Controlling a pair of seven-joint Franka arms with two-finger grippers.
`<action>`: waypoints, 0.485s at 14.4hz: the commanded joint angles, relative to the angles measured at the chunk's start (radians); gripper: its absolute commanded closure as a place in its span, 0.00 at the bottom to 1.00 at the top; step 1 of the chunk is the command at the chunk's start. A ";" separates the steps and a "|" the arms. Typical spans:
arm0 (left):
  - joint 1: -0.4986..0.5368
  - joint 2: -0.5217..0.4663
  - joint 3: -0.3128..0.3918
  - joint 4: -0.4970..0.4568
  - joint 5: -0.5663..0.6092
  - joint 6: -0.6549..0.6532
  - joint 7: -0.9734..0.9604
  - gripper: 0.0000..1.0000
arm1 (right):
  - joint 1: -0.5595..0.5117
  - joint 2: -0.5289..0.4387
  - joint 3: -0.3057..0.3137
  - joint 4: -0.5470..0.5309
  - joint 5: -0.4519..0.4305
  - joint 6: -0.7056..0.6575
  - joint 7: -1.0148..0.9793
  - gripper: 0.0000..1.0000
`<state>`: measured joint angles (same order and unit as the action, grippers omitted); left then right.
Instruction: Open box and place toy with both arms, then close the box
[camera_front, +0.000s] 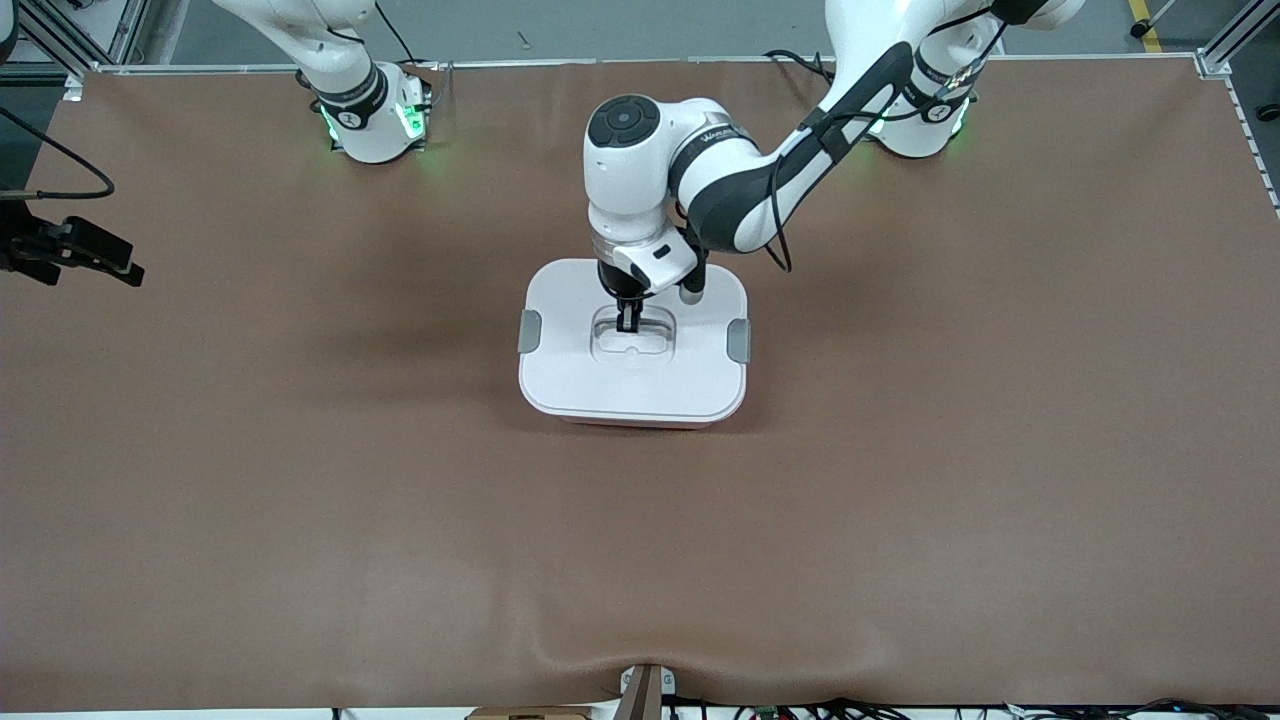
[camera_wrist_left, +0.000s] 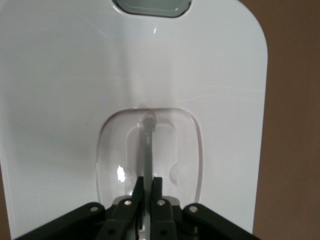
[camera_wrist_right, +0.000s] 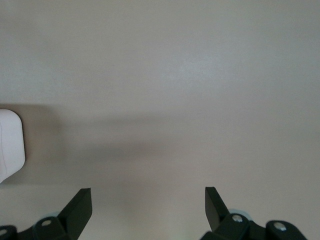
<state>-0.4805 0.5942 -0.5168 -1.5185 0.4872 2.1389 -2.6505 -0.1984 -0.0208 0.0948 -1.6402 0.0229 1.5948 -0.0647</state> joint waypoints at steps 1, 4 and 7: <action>-0.009 0.006 0.000 -0.002 0.008 0.013 -0.023 1.00 | -0.004 0.007 0.011 0.020 -0.008 -0.009 -0.003 0.00; 0.002 0.004 0.000 -0.005 0.010 0.013 -0.017 1.00 | -0.001 0.007 0.013 0.020 -0.008 -0.009 -0.001 0.00; 0.008 0.003 0.000 0.000 0.010 0.013 -0.008 1.00 | -0.003 0.007 0.013 0.019 -0.006 -0.010 -0.004 0.00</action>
<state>-0.4776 0.6013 -0.5151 -1.5210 0.4872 2.1390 -2.6555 -0.1970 -0.0208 0.1017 -1.6388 0.0229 1.5948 -0.0647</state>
